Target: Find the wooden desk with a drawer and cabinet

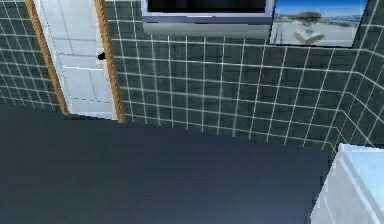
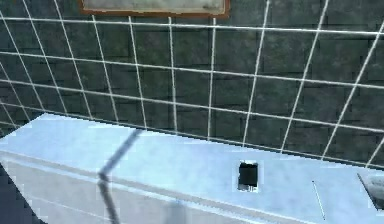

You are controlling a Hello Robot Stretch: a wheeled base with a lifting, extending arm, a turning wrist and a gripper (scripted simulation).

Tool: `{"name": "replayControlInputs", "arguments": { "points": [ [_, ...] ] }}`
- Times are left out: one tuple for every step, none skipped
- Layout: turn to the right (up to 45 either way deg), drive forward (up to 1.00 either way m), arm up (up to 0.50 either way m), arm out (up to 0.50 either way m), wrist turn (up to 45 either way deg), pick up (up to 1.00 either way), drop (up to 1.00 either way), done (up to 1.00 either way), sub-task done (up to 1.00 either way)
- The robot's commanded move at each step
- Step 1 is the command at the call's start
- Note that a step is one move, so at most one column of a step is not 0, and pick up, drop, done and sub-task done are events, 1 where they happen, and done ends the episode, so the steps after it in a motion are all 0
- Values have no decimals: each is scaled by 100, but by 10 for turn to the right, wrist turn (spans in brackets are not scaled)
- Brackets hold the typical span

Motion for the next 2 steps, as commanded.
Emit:
{"name": "replayControlInputs", "arguments": {
  "points": [
    [-450, 0, 0, 0, 0, 0, 0, 0, 0],
    [-270, 0, 0, 0, 0, 0, 0, 0, 0]
  ]
}}
